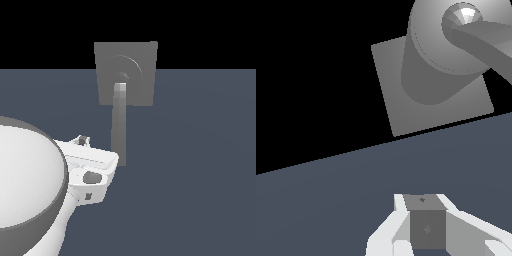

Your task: Turn on the faucet by rotating a designated handle.

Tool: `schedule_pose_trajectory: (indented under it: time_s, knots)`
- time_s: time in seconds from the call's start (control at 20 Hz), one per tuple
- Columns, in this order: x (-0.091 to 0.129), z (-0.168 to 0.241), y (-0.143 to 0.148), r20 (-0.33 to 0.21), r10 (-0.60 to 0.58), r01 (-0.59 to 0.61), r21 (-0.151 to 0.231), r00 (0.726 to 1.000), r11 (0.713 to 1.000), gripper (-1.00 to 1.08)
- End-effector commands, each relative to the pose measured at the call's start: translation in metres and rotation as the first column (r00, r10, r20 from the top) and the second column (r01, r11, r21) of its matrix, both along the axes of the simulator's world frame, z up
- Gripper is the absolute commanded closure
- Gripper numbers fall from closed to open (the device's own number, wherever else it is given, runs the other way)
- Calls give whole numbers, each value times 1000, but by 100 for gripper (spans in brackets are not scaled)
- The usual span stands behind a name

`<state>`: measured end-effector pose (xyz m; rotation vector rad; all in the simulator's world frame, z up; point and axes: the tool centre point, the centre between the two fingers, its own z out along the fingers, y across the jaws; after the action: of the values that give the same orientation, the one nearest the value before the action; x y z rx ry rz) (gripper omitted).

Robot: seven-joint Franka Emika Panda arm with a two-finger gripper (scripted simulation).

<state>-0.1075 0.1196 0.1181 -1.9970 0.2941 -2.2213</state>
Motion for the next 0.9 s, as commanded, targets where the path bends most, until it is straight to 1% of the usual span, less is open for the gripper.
schedule_pose_trajectory:
  time_s: [0.0,0.15,0.3,0.4,0.6,0.85]
  knots:
    - [-5,-16,-18,-49,-25,21,-85,998,996,108]
    - [-10,-28,-29,-85,-41,29,-148,996,989,108]
    - [-13,-34,-35,-104,-51,32,-181,993,983,108]
    - [-13,-35,-36,-108,-53,32,-187,993,982,108]
    - [-13,-35,-36,-107,-53,32,-185,993,982,108]
    - [-15,-34,-54,-107,-53,32,-186,993,982,108]
